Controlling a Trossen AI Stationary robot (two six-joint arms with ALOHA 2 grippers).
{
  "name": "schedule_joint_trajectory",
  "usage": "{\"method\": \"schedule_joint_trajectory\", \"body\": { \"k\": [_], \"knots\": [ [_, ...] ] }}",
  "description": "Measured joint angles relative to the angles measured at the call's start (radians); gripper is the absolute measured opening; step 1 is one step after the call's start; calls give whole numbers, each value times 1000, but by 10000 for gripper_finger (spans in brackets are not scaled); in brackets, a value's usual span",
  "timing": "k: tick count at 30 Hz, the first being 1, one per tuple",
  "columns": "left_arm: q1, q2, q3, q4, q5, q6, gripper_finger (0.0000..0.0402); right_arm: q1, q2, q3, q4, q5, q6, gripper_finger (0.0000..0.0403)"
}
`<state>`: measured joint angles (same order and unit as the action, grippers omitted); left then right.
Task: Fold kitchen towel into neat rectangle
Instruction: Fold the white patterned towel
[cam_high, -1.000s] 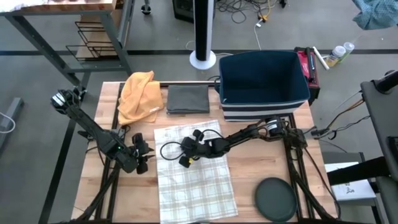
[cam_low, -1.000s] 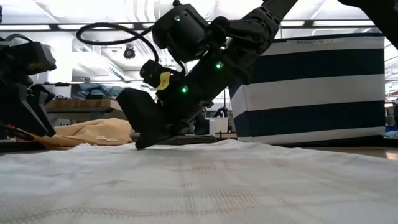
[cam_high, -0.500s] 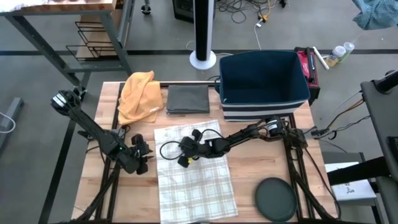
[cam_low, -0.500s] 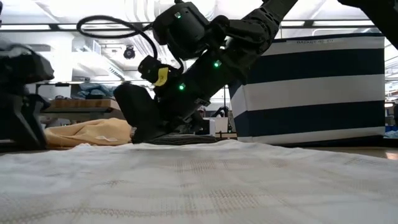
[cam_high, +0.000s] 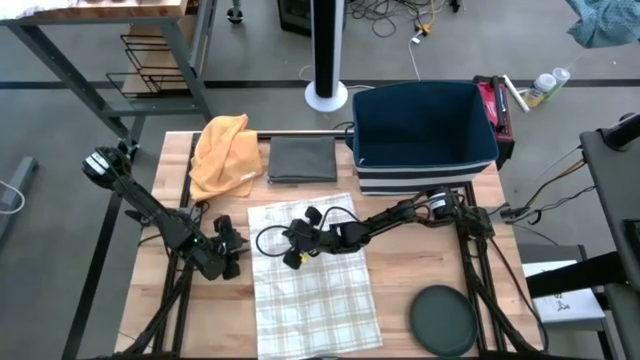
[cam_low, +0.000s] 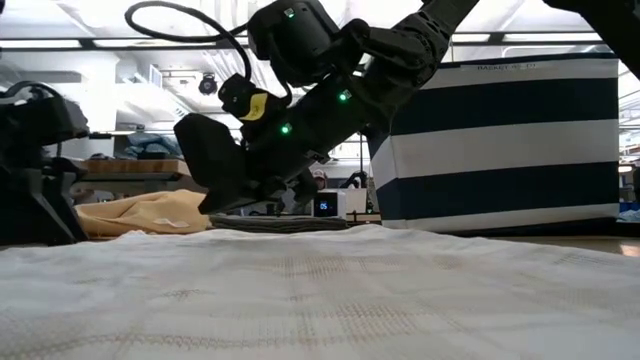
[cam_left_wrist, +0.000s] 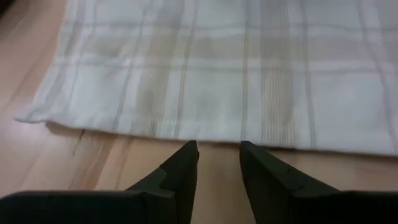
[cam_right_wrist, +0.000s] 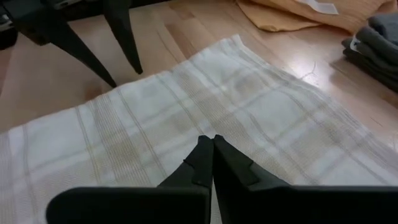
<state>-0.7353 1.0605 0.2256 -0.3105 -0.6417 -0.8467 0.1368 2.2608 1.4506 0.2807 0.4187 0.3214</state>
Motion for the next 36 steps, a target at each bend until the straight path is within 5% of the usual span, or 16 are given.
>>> {"method": "schedule_joint_trajectory", "body": {
  "k": [7, 13, 21, 36],
  "knots": [
    [0, -1, 0, 11, -71, 5, 114, 0, 0, 0, 18, 0, 0, 1],
    [-1, 1, 0, -26, 6, 79, 114, 0, 0, 0, 17, 0, 0, 4],
    [-1, 39, 1, 24, 2, 334, 114, 0, 0, 0, 18, 0, 8, 3],
    [0, 109, 9, 110, -47, 368, 77, 0, 0, 0, 40, -1, 11, 1]
  ]
}}
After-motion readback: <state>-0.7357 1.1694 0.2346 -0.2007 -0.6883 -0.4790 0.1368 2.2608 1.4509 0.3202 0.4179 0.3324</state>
